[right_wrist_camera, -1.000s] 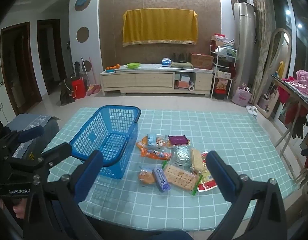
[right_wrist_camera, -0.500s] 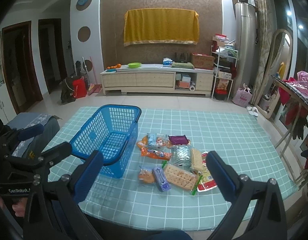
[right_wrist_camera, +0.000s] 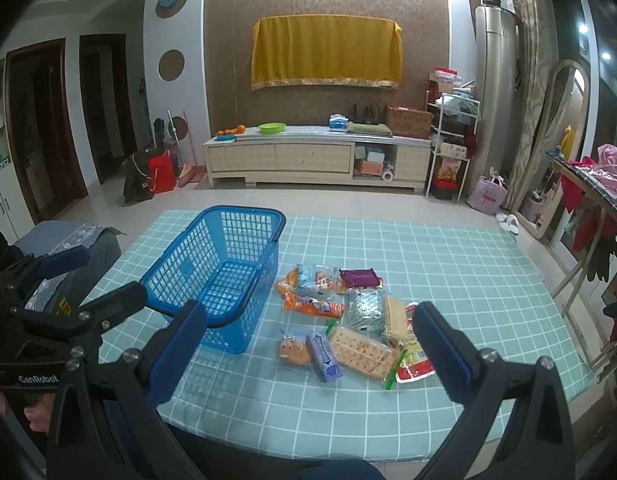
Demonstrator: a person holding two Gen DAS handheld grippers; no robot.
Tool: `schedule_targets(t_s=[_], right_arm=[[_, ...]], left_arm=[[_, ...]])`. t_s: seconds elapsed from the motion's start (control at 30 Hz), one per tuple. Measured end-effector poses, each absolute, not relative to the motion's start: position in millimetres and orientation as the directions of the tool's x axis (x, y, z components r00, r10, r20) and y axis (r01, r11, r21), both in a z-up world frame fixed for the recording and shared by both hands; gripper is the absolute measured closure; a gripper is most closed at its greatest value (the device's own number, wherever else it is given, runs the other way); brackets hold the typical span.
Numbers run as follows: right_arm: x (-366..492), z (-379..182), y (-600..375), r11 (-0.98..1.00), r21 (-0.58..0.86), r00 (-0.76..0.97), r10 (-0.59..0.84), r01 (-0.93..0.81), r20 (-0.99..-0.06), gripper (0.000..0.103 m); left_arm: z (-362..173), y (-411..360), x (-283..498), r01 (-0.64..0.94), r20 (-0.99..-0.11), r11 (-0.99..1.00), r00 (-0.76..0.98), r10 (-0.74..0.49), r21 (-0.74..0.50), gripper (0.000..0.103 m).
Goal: Organize snacks
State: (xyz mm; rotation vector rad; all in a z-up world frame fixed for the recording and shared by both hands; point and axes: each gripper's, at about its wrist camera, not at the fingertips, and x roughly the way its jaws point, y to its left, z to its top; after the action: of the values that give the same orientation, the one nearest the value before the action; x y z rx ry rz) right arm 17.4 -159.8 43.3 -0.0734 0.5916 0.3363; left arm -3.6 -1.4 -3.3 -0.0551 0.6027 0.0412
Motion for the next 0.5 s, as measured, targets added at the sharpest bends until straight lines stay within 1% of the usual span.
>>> schedule_targets(t_s=[0.27, 0.5], right_arm=[[17.2, 41.4, -159.3, 0.944, 0.007, 0.774, 0.274, -0.329, -0.571, 0.0], [18.6, 40.2, -160.5, 0.946, -0.011, 0.757, 0.252, -0.323, -0.603, 0.0]], left_arm=[[-4.1, -2.7, -3.9, -0.053, -0.567, 0.998, 0.823, 0.02, -0.043, 0.0], [-3.1, -5.2, -5.2, -0.038, -0.566, 0.998, 0.824, 0.004, -0.048, 0.0]])
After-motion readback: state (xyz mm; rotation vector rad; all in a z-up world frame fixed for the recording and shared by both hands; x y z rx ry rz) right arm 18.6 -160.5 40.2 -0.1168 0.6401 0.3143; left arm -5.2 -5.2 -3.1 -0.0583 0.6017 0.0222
